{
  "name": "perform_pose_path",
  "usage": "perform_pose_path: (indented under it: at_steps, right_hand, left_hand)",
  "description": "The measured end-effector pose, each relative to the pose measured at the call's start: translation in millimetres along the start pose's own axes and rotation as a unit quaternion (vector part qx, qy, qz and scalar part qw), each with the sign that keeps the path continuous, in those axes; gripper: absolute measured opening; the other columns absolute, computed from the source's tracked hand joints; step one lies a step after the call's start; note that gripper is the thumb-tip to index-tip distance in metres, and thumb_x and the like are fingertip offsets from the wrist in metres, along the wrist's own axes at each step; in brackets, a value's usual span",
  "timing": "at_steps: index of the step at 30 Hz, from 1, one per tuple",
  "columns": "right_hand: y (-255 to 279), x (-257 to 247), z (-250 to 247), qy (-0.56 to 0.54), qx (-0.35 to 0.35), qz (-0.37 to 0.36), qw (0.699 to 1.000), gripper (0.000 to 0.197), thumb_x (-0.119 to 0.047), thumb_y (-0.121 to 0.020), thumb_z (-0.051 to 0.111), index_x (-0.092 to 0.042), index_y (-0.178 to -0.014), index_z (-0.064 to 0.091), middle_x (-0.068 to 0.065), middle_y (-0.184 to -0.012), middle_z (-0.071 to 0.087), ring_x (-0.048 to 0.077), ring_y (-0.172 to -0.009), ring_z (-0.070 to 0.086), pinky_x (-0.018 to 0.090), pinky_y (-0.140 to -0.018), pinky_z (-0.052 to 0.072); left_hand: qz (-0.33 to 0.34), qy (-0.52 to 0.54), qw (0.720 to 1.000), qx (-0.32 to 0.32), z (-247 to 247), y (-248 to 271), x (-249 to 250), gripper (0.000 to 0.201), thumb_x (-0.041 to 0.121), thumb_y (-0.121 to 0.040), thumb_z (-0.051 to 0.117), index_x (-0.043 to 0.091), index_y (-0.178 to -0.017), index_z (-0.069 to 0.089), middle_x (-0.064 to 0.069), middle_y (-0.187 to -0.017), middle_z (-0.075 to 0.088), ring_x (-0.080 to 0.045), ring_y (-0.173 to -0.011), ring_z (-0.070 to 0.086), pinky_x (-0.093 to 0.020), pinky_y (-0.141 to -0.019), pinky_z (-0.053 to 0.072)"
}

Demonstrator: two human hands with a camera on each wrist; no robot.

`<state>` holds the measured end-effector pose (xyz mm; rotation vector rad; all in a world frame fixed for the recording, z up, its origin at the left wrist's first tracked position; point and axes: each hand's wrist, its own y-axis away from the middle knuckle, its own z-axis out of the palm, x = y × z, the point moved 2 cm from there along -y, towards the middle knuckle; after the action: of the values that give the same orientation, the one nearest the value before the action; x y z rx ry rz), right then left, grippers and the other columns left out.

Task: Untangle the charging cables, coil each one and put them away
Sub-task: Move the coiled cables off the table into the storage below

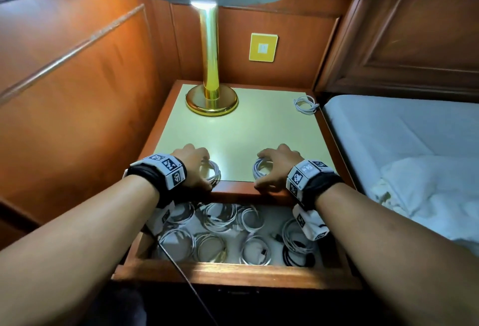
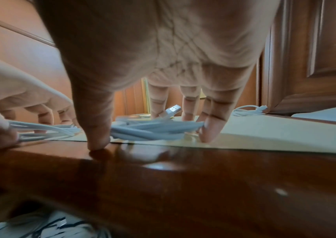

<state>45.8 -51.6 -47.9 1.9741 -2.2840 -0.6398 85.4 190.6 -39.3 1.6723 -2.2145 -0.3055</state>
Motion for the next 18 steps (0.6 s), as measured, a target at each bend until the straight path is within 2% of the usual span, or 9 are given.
perform_pose_path:
  at_steps: [2,5,8,11,14,16,18]
  right_hand:
    - [14.3,6.7,2.4,-0.006,-0.003,-0.003,1.0,0.091,-0.062,-0.06,0.083,-0.042,-0.14,0.045,0.005,-0.133,0.042,0.034,-0.127,0.045,0.043,-0.103,0.046]
    - [36.7,11.5,6.6,-0.006,-0.024,-0.013,1.0,0.085,-0.06,-0.062,0.084,-0.04,-0.137,0.049,0.006,-0.132,0.045,0.033,-0.125,0.049,0.043,-0.106,0.045]
    - [60.4,11.6,12.1,-0.051,-0.062,-0.045,0.996,0.076,-0.058,-0.061,0.087,-0.036,-0.128,0.058,0.003,-0.129,0.052,0.024,-0.122,0.055,0.037,-0.106,0.045]
    - [86.1,13.2,21.5,-0.098,-0.108,-0.071,0.987,0.068,-0.048,-0.067,0.088,-0.028,-0.127,0.062,-0.005,-0.128,0.062,0.013,-0.117,0.058,0.027,-0.098,0.045]
    - [105.3,21.8,40.7,-0.077,-0.167,-0.041,0.982,0.065,-0.047,-0.071,0.084,-0.03,-0.129,0.061,-0.007,-0.12,0.062,0.011,-0.106,0.059,0.023,-0.091,0.046]
    - [109.0,29.3,53.6,-0.051,-0.184,-0.011,0.982,0.065,-0.047,-0.074,0.082,-0.027,-0.131,0.059,-0.004,-0.124,0.062,0.013,-0.108,0.059,0.024,-0.095,0.046]
    - [106.0,34.5,60.7,-0.027,-0.193,0.02,0.981,0.068,-0.05,-0.077,0.078,-0.02,-0.134,0.057,0.001,-0.134,0.06,0.017,-0.118,0.058,0.027,-0.102,0.044]
  left_hand:
    - [0.008,-0.002,1.0,-0.01,3.4,9.4,1.8,0.086,0.065,-0.056,0.079,0.031,-0.129,0.049,-0.003,-0.121,0.049,-0.028,-0.104,0.057,-0.041,-0.088,0.053]
    - [0.02,-0.032,0.999,0.01,13.1,26.3,5.0,0.067,0.049,-0.071,0.082,0.027,-0.125,0.05,-0.004,-0.12,0.049,-0.028,-0.1,0.058,-0.038,-0.083,0.051]
    - [0.034,-0.018,0.999,-0.001,22.7,44.4,9.2,0.062,0.051,-0.069,0.082,0.029,-0.117,0.049,0.001,-0.111,0.047,-0.024,-0.091,0.058,-0.037,-0.08,0.052]
    - [0.058,-0.011,0.997,-0.044,33.8,62.7,14.2,0.06,0.052,-0.072,0.08,0.029,-0.12,0.051,0.002,-0.113,0.055,-0.02,-0.095,0.057,-0.033,-0.084,0.05]
    - [0.049,-0.054,0.991,-0.11,47.1,76.8,14.7,0.055,0.051,-0.078,0.075,0.023,-0.121,0.054,0.004,-0.113,0.061,-0.017,-0.097,0.058,-0.03,-0.082,0.048]
    - [0.031,-0.086,0.987,-0.134,52.7,80.9,11.4,0.053,0.05,-0.08,0.072,0.02,-0.121,0.054,0.002,-0.112,0.062,-0.02,-0.099,0.06,-0.03,-0.083,0.048]
    - [0.019,-0.096,0.986,-0.136,55.7,79.2,6.4,0.056,0.05,-0.08,0.07,0.018,-0.123,0.054,-0.001,-0.115,0.064,-0.022,-0.103,0.062,-0.032,-0.086,0.05]
